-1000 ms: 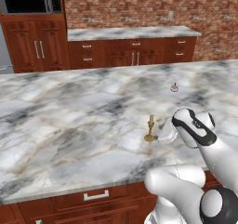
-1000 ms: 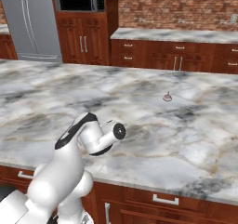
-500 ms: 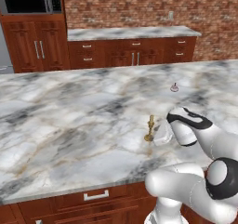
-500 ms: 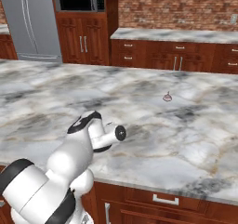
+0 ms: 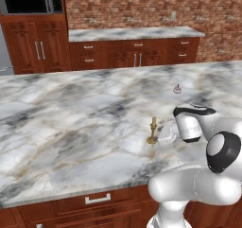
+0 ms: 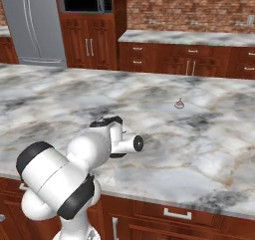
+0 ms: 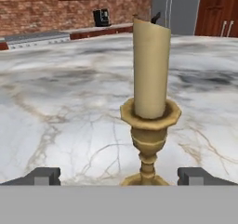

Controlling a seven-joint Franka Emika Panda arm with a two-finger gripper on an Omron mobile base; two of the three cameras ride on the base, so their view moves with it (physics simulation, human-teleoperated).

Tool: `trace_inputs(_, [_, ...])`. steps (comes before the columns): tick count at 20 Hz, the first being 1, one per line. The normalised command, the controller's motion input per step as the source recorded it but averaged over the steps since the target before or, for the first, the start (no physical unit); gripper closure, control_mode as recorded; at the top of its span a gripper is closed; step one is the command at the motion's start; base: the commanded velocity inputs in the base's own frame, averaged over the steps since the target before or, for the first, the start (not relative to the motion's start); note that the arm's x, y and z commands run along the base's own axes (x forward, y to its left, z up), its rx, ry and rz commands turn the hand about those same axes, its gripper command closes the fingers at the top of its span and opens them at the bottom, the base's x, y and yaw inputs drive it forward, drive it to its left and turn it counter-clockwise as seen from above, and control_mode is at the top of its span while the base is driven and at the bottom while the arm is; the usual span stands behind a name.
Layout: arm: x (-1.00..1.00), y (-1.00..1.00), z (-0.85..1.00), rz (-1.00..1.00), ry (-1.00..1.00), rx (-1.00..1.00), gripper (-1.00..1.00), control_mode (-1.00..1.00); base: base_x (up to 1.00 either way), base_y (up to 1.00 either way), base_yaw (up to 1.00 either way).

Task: Pick the candle and candle from the dining table and place them in the open cabinet. Close the cabinet after placing the objects.

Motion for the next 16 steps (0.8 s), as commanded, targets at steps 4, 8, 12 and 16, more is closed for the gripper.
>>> trace_inputs(4, [0.05, 0.04, -0.24, 0.00, 0.00, 0.05, -1.00, -1.00, 0.00, 0.00, 0.00])
trace_inputs(8, [0.30, 0.01, -0.03, 0.00, -0.05, 0.00, -1.00, -1.00, 0.00, 0.00, 0.00])
trace_inputs(12, [0.26, 0.22, 0.00, -0.02, 0.00, 0.00, -1.00, -1.00, 0.00, 0.00, 0.00])
trace_inputs(16, [0.15, 0.25, -0.02, -0.04, 0.00, 0.00, -1.00, -1.00, 0.00, 0.00, 0.00])
